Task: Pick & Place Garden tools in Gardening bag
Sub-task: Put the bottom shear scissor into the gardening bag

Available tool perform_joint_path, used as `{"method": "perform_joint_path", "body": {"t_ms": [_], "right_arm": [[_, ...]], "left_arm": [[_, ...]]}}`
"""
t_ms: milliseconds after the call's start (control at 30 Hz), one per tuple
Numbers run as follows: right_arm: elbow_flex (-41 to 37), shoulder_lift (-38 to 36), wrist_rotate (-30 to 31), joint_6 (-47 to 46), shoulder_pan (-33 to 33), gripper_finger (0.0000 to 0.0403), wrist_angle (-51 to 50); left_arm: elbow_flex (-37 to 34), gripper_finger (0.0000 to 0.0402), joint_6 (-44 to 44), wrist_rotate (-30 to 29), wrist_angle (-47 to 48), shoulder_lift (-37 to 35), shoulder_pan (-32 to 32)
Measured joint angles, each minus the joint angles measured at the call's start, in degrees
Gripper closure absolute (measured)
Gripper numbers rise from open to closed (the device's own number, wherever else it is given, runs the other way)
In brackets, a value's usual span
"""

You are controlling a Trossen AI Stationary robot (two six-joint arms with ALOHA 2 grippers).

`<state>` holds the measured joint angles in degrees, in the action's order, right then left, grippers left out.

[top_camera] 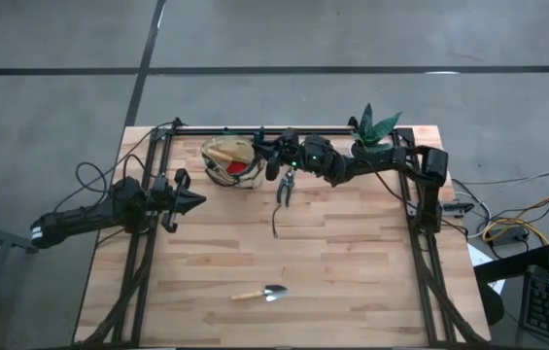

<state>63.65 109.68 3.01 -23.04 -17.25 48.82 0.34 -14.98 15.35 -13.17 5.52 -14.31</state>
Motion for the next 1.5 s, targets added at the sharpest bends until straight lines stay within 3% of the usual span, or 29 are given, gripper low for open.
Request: {"method": "perform_joint_path", "body": {"t_ms": [267,667,900,1500], "right_arm": [[2.5,3.3,-0.1,-0.6,0.0,0.0351,-0.5],[3.7,1.4,-1.5,-1.6,0.0,0.0349,2.0],[5.5,0.7,-1.5,4.0,0.0,0.0349,-7.1],[3.2,-1.7,-3.5,3.8,0.1,0.0349,-6.9]], "left_arm": [[0.0,0.0392,0.0,0.0,0.0,0.1,0.0],[0.0,0.0392,0.0,0.0,0.0,0.2,0.0],[0.0,0.0392,0.0,0.0,0.1,0.2,0.0],[0.0,0.0392,0.0,0.0,0.0,0.2,0.0]]}}
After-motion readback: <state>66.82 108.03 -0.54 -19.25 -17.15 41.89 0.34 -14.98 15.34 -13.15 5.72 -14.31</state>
